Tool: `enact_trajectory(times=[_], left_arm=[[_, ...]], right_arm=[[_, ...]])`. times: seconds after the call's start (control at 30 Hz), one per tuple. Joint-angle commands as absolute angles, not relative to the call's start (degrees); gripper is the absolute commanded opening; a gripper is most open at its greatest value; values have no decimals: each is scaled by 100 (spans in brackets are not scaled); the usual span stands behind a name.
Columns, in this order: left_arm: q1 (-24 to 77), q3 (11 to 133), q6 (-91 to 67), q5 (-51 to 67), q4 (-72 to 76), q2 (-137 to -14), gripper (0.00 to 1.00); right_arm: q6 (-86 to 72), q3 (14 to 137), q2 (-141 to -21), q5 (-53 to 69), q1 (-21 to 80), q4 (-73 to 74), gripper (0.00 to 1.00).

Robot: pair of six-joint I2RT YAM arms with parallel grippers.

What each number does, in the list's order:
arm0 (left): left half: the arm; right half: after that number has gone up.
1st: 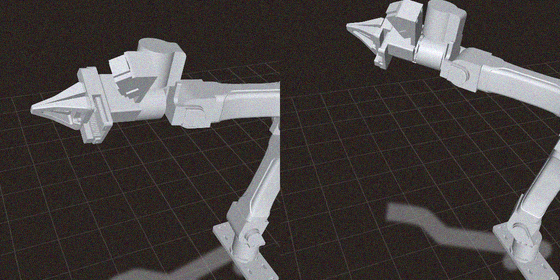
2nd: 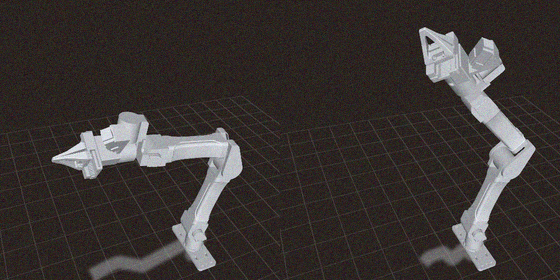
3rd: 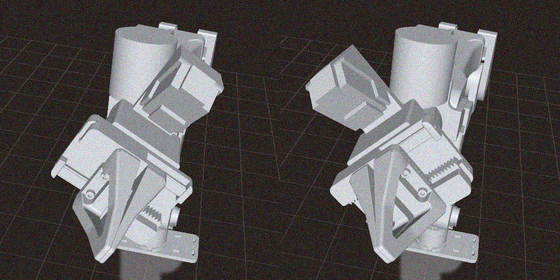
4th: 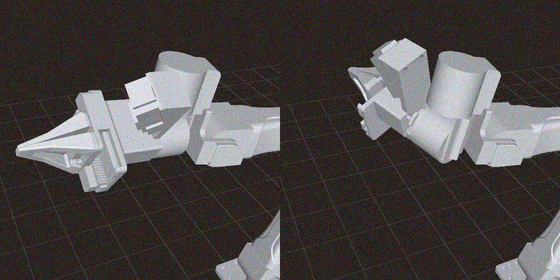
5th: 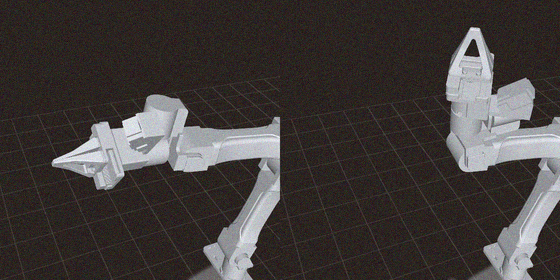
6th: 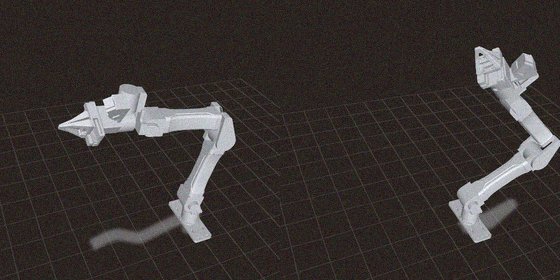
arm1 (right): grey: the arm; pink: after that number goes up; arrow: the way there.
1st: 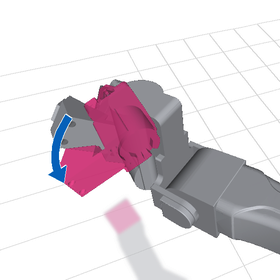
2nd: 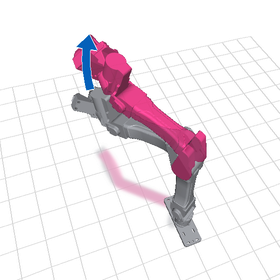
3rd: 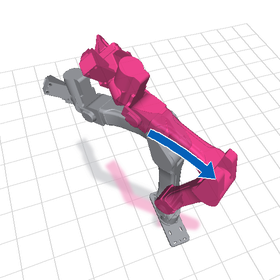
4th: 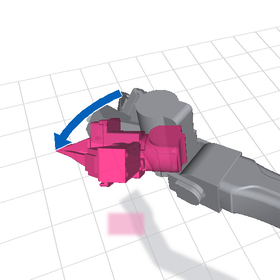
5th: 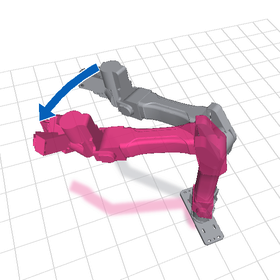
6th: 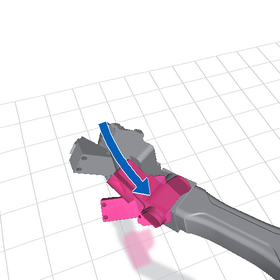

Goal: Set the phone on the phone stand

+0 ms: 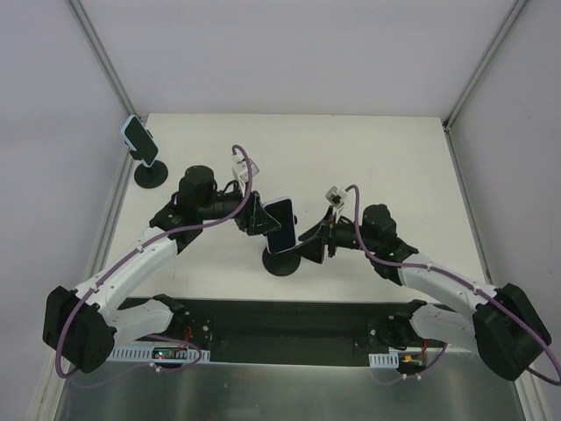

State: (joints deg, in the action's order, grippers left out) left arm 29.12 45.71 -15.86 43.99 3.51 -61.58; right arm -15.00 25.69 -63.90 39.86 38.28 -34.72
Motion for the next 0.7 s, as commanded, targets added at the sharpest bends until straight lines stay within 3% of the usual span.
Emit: enact_trajectory(times=[0.0, 0.3, 0.53, 0.67], left_arm=[[2813, 5035, -1696, 4851, 88, -6397, 55], [2725, 5405, -1696, 4975, -263, -6697, 42], [2654, 5493, -1635, 5036, -465, -6847, 45], [2610, 5520, -1617, 5159, -536, -6864, 39]], right_arm=[[-958, 2689, -5933, 3973, 3648, -2664, 77], [-484, 2847, -5397, 3876, 3472, -1767, 78], [-334, 2988, -5362, 3885, 3401, -1503, 78], [-299, 3006, -5422, 3990, 3384, -1528, 78]])
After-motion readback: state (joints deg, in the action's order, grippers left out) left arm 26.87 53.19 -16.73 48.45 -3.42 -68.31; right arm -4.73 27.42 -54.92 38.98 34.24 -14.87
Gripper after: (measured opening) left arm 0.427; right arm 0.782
